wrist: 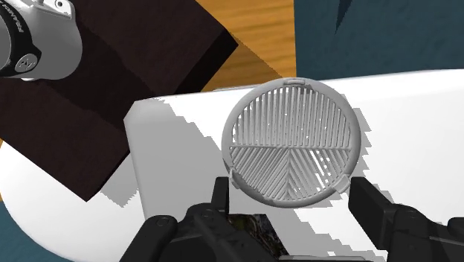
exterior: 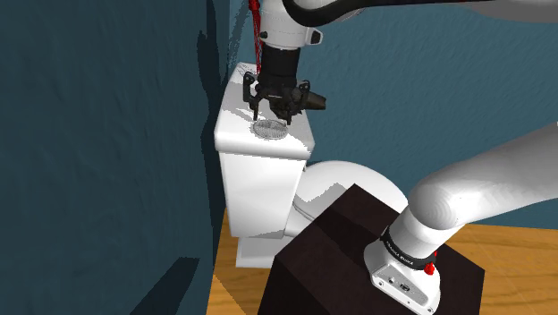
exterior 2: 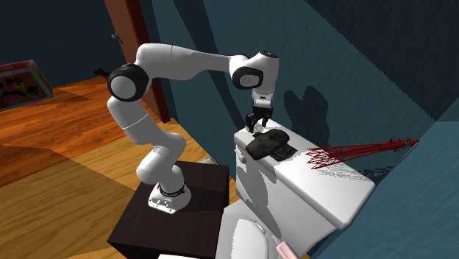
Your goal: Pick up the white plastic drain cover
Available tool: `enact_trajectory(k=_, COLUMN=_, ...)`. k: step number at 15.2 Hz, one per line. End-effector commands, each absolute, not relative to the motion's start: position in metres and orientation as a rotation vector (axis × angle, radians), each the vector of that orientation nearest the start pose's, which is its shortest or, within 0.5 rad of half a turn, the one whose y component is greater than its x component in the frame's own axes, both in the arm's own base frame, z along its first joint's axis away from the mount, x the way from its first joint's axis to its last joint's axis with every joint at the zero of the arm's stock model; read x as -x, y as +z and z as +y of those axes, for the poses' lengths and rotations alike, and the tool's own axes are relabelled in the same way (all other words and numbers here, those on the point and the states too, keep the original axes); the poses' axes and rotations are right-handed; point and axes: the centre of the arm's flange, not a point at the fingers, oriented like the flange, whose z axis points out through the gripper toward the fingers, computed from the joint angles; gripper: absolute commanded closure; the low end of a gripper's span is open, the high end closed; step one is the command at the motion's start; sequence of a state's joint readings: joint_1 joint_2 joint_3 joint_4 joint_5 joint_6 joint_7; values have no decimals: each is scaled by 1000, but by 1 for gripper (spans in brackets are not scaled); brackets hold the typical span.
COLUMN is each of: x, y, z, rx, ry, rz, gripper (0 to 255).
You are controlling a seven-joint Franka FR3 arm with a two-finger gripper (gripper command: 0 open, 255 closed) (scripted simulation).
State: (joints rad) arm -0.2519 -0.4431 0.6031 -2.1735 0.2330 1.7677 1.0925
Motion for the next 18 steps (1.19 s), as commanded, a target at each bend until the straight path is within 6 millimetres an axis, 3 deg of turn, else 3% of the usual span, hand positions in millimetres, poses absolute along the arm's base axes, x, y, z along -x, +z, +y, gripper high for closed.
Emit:
enact_trajectory(k=1, x=-398, y=531, z=199, rx=2897, ry=17, rz=1295, gripper=255)
enact_trajectory(k=16, x=-398, y=610, z=199, rx=2897, ry=17, rz=1295, gripper=255)
enact_trajectory(k=18, x=-398, y=611, z=199, rx=2897, ry=17, rz=1295, gripper=255)
